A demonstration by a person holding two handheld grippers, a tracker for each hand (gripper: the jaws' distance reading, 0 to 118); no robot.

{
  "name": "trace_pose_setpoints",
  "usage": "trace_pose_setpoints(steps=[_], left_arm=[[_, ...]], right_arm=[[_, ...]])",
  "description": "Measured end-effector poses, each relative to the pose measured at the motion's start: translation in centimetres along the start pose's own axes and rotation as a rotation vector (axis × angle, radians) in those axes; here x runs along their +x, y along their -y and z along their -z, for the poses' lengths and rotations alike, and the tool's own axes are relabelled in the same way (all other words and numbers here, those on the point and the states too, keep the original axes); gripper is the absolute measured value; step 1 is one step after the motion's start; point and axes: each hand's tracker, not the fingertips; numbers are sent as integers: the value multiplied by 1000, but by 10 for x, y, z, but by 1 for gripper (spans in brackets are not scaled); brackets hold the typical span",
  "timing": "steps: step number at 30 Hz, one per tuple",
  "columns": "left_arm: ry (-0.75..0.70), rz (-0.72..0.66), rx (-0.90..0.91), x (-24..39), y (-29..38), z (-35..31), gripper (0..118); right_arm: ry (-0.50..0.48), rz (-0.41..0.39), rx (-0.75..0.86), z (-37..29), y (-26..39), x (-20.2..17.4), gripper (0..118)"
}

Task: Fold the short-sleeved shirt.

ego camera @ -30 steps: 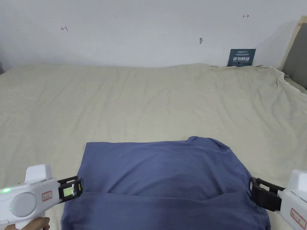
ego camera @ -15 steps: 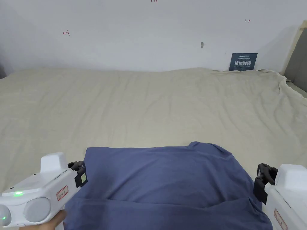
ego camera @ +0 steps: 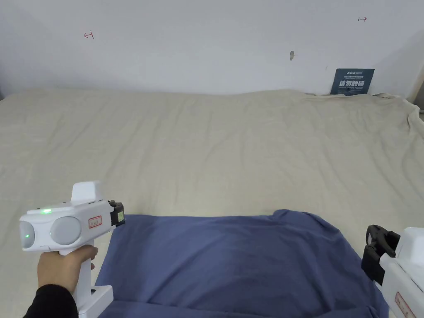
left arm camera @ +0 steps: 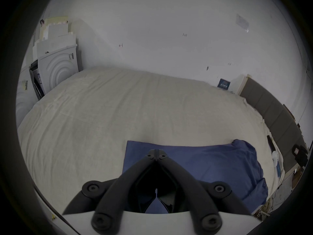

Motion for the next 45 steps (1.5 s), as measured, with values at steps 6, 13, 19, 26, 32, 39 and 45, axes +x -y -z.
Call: trace_pose_setpoints(steps=[6,13,19,26,32,39,45], left_arm=[[-51,-29,-195,-19,-26,82,20],[-93,-78,-335,-37,-29,149,90],[-125,-53,-362,-30,-10,168,47],[-112,56,-295,-6,-7,152,1],[-27,61,-205,5,-11,102,1],[12,67,-151,5,-13,58,1],[20,51,-142,-2,-14,50,1]], right_arm=[[6,9,-25,39,-3,-5,0],[11,19,-87,67,8,-12,0],[12,40,-133,76,22,-9,0],[18,44,-169,77,27,3,0],[-16,41,-265,112,18,26,2],[-54,58,-439,197,23,45,86],[6,-17,-556,260,33,35,84]])
